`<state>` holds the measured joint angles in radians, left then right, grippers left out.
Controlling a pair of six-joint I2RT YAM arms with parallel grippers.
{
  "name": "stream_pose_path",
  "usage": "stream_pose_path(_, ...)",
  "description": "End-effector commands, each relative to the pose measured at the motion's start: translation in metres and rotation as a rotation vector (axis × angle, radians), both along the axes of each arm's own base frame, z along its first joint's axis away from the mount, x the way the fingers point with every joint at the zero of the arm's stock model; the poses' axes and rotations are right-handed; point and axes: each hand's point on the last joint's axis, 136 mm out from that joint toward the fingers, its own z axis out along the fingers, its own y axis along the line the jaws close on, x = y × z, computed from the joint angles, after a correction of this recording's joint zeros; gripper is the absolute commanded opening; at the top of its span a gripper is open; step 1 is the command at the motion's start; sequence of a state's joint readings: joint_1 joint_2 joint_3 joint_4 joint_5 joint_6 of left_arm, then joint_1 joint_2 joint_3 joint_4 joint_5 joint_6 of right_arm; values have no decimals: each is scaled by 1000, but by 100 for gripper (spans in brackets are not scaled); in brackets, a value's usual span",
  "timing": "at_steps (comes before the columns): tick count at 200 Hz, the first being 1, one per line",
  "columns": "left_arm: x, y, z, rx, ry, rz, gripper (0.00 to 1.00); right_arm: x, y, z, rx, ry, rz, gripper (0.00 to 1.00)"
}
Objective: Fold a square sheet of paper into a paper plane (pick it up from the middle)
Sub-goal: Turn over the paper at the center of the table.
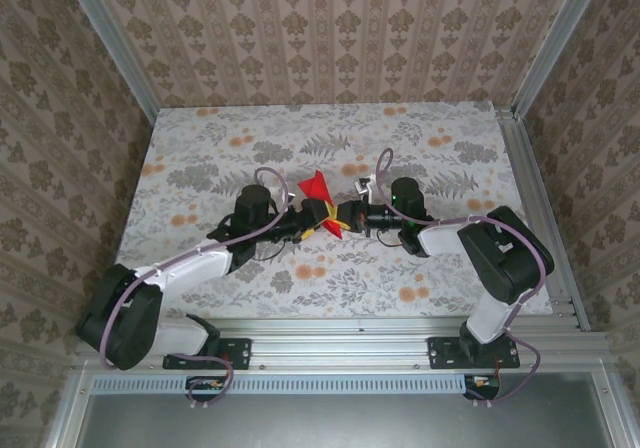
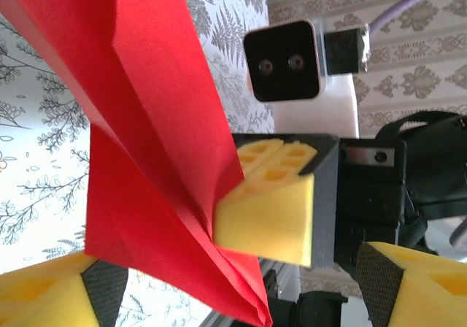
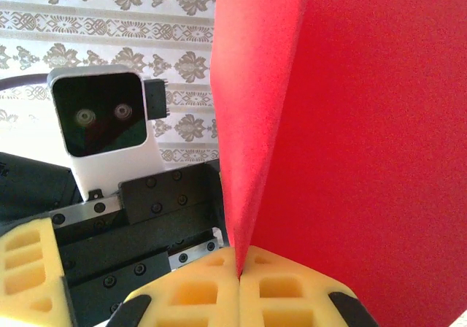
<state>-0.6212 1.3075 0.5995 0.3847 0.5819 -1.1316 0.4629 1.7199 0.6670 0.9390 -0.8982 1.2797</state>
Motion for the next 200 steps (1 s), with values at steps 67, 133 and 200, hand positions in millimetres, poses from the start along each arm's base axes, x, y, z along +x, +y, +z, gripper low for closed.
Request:
stream_pose_path(67, 24, -3, 4, -88, 59, 161, 85, -3, 3, 27, 31, -74, -3, 4)
stream_pose_path(133, 34, -16, 10, -150, 80, 151, 71, -6, 5, 27, 32, -76, -2, 4)
stream_pose_path(200, 37, -19, 14, -154, 76, 129, 41, -9, 4, 22, 23, -68, -2, 5)
